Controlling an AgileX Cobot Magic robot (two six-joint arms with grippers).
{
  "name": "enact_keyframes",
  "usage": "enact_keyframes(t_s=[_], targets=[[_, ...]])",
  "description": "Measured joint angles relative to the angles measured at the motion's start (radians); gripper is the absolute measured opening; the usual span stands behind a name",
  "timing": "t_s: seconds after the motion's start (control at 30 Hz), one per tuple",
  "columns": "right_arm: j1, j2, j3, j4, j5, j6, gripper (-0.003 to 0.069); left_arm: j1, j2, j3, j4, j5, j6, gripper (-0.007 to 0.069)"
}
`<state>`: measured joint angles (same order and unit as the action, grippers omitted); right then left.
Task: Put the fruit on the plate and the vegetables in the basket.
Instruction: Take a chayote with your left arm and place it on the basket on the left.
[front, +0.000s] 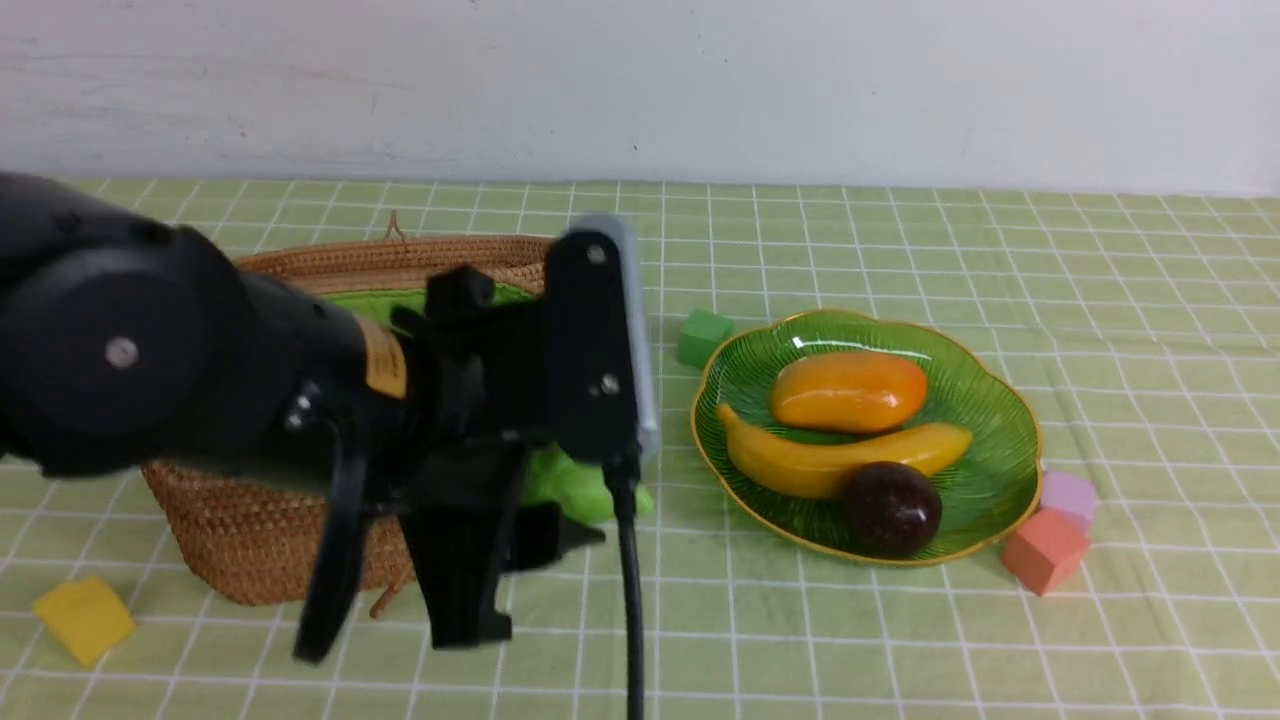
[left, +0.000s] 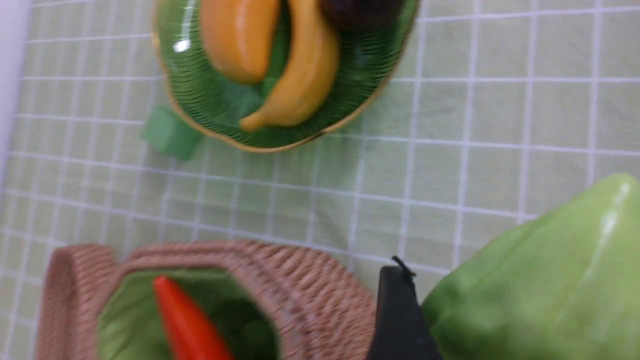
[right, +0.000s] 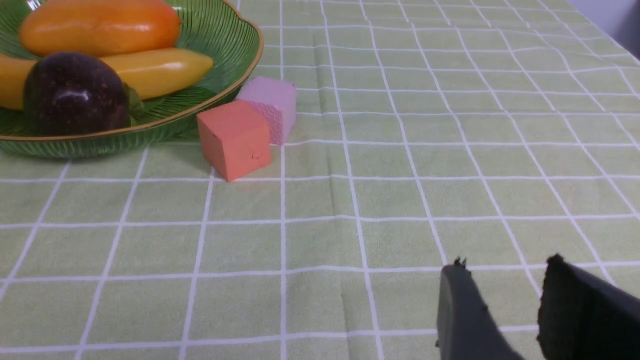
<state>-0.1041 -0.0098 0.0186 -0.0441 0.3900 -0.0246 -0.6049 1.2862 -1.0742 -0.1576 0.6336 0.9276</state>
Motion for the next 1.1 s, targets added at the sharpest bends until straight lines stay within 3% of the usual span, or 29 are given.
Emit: enact_keyframes(t_s=[0.13, 0.23, 0.33, 0.47, 0.77, 1.0, 1.1], targets=[[0.000, 0.000, 0.000, 0.000, 0.000, 0.000, 0.0240, 0.160, 0.036, -0.085, 0.004, -0.014, -0.014, 0.0437], [0.000, 0.000, 0.000, 0.000, 0.000, 0.000, 0.0240, 0.284, 0.110, -0.125, 0.004, -0.124, -0.030, 0.0437], [0.000, 0.000, 0.000, 0.000, 0.000, 0.000, 0.0240, 0.343, 0.187, -0.129, 0.005, -0.227, -0.035, 0.0437], [0.000, 0.000, 0.000, 0.000, 0.000, 0.000, 0.0240, 0.359, 0.278, -0.129, 0.005, -0.272, -0.046, 0.0437], [0.000, 0.000, 0.000, 0.000, 0.000, 0.000, 0.0240, 0.360, 0.343, -0.129, -0.005, -0.291, -0.208, 0.0443], [0.000, 0.000, 0.000, 0.000, 0.000, 0.000, 0.0240, 0.360, 0.286, -0.129, 0.041, -0.129, -0.428, 0.0586], [0.000, 0.000, 0.000, 0.000, 0.000, 0.001, 0.0240, 0.360, 0.262, -0.129, 0.076, -0.078, -0.495, 0.0592]])
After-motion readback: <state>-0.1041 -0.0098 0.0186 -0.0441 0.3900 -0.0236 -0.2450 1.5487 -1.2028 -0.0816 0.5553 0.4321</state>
